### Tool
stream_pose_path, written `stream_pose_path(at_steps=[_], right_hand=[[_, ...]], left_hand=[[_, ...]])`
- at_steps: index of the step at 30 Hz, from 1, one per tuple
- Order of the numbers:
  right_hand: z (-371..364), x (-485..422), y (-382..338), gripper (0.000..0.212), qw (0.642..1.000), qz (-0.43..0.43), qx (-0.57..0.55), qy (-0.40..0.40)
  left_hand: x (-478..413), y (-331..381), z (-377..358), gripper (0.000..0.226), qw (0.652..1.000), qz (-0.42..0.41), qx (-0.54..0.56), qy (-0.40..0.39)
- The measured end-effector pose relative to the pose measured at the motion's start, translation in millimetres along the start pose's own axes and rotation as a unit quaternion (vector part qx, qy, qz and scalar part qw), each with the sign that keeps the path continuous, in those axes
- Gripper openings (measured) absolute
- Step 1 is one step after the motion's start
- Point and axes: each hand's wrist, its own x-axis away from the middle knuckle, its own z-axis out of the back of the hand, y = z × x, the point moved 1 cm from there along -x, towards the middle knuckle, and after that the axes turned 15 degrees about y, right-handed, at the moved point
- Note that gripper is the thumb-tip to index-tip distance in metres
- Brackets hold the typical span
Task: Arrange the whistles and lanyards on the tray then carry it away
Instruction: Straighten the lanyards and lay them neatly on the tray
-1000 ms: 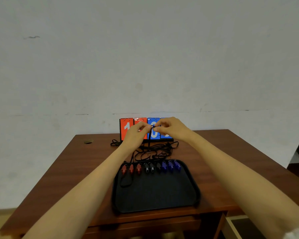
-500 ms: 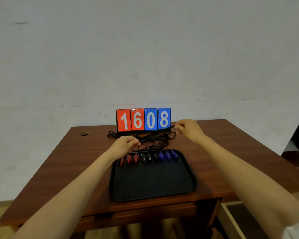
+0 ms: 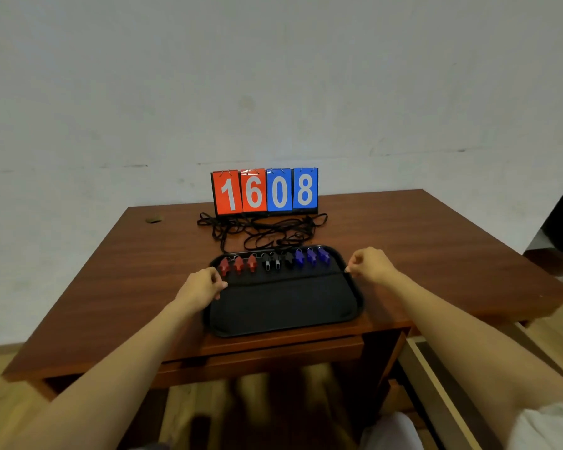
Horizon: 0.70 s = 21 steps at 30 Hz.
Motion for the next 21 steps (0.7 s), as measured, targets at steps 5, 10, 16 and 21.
stream_pose_path(at_steps=[5, 10, 16, 21], right_hand=[[-13, 11, 15, 0.012, 0.999, 0.003, 0.033, -0.040], [-23, 16, 25, 0.016, 0.998, 0.011, 0.047, -0.043], [-33, 19, 31, 0.010, 0.995, 0.051, 0.084, -0.035], [-35, 22, 21, 0.025, 0.975, 0.135, 0.174, -0.020]], left_hand=[[6, -15, -11, 0.015, 0.997, -0.006, -0.076, -0.008], [12, -22, -22, 0.022, 0.987, -0.056, -0.149, 0.011], [17, -26, -32, 0.025, 0.968, -0.094, -0.228, 0.038], [22, -14, -39, 0.028, 0.964, -0.149, -0.213, 0.063]])
